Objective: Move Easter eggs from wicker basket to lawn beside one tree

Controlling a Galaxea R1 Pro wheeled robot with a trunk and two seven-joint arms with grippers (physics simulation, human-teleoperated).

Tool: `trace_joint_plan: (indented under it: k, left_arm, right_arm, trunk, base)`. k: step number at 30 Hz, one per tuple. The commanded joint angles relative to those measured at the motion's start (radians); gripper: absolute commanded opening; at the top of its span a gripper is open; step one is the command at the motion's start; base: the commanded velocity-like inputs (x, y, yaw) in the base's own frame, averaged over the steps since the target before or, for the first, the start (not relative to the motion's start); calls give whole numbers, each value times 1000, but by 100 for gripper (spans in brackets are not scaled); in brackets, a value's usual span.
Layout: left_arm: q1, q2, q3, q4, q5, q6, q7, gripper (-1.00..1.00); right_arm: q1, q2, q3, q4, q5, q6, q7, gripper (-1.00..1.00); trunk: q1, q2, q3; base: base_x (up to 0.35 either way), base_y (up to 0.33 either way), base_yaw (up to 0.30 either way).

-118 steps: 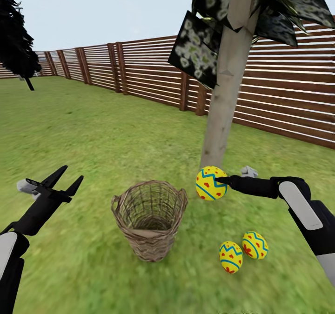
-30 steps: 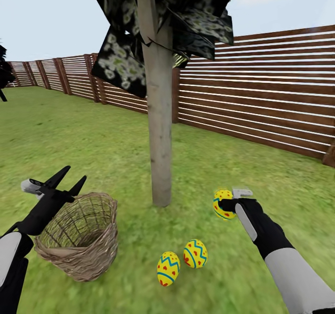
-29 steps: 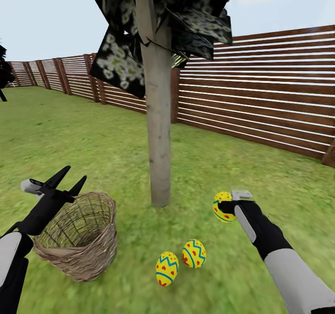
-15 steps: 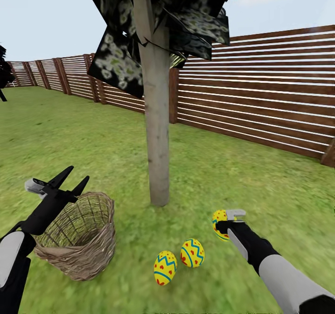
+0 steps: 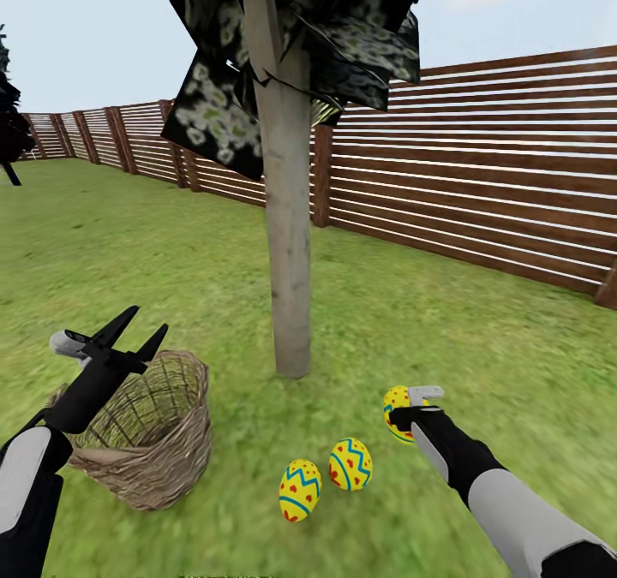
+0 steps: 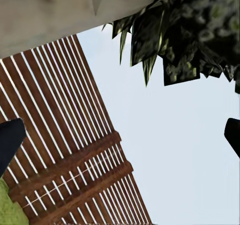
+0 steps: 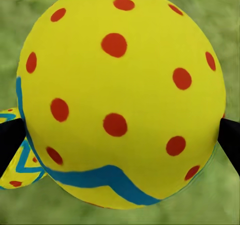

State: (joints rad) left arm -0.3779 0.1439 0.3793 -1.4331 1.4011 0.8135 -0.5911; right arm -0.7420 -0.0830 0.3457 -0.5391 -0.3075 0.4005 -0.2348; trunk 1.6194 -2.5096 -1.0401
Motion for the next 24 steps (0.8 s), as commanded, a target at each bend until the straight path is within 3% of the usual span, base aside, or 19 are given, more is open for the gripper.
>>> trace_joint_plan:
  k: [1, 6, 11, 14, 17, 21, 24]
  left_arm:
    - [-1, -10, 0, 0, 3, 6, -1, 100]
    - [-1, -21, 0, 0, 2, 6, -1, 100]
    - [-1, -22, 0, -1, 2, 6, -1, 100]
    - [-1, -21, -1, -1, 2, 6, -1, 100]
    - [-1, -21, -2, -3, 1, 6, -1, 100]
    - [-1, -21, -2, -3, 0, 7, 0, 100]
    - [-1, -21, -2, -3, -1, 7, -1, 100]
  right_arm:
    - [0, -2, 9, -2, -10, 4, -9, -100]
    - [0, -1, 7, -4, -11, 4, -9, -100]
    - [0, -3, 7, -10, -12, 4, -9, -100]
    - [0, -4, 4, -10, -12, 4, -10, -100]
    - [0, -4, 0, -8, -13, 3, -62, -100]
    - [0, -5, 4, 4, -15, -90, -70, -100]
    - [0, -6, 4, 6, -16, -110, -70, -100]
  trunk:
    - [0, 0, -1]
    - [0, 0, -1]
    - [0, 0, -1]
    - [1, -1, -13]
    - [2, -2, -24]
    - [4, -3, -40]
    - [6, -3, -51]
  base:
    - [0, 0, 272]
    - [0, 0, 248]
    - [0, 0, 42]
    - [0, 0, 1]
    - [0, 0, 0]
    - [0, 0, 0]
    - [0, 0, 0]
